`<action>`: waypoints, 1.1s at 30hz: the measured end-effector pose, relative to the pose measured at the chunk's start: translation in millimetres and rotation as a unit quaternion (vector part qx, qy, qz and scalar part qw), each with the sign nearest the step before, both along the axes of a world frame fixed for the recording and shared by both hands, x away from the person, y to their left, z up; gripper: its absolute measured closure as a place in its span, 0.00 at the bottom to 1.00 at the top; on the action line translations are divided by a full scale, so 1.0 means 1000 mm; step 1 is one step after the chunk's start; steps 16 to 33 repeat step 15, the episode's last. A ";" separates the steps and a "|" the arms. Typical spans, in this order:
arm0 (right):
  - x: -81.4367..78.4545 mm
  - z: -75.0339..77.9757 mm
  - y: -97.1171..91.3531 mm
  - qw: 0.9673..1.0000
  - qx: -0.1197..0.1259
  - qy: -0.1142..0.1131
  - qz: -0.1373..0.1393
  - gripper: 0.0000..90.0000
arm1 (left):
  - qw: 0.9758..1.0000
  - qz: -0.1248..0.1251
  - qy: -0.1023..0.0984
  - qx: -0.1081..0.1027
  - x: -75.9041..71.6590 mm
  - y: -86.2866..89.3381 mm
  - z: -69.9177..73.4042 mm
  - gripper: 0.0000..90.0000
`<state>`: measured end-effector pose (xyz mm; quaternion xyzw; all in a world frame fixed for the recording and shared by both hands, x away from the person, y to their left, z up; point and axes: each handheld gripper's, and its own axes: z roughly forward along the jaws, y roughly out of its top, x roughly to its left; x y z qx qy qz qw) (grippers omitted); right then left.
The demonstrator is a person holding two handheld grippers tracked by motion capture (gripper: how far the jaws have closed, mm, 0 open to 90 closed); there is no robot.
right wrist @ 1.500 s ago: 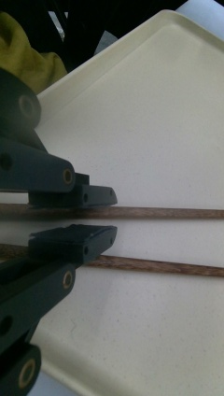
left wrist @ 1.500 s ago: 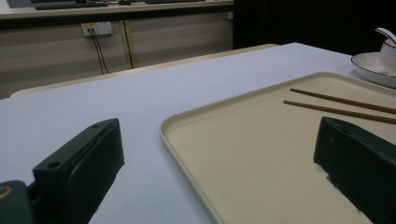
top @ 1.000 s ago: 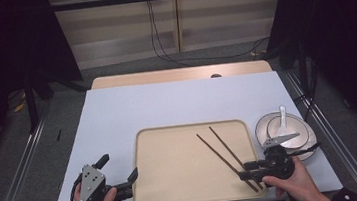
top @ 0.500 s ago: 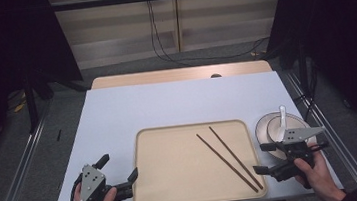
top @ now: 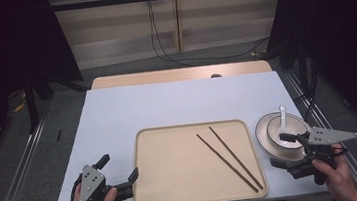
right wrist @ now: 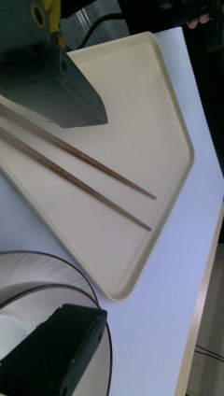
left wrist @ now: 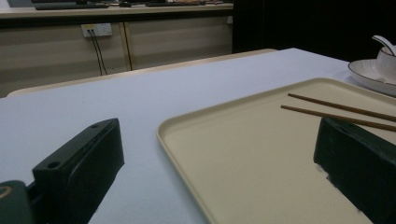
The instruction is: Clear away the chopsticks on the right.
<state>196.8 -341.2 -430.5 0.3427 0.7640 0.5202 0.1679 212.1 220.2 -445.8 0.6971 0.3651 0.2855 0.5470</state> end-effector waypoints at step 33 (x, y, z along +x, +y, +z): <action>-0.011 -0.009 -0.021 0.999 0.010 -0.026 -0.036 0.06 | 1.000 -0.006 -0.006 -0.005 -0.009 0.001 0.002 0.02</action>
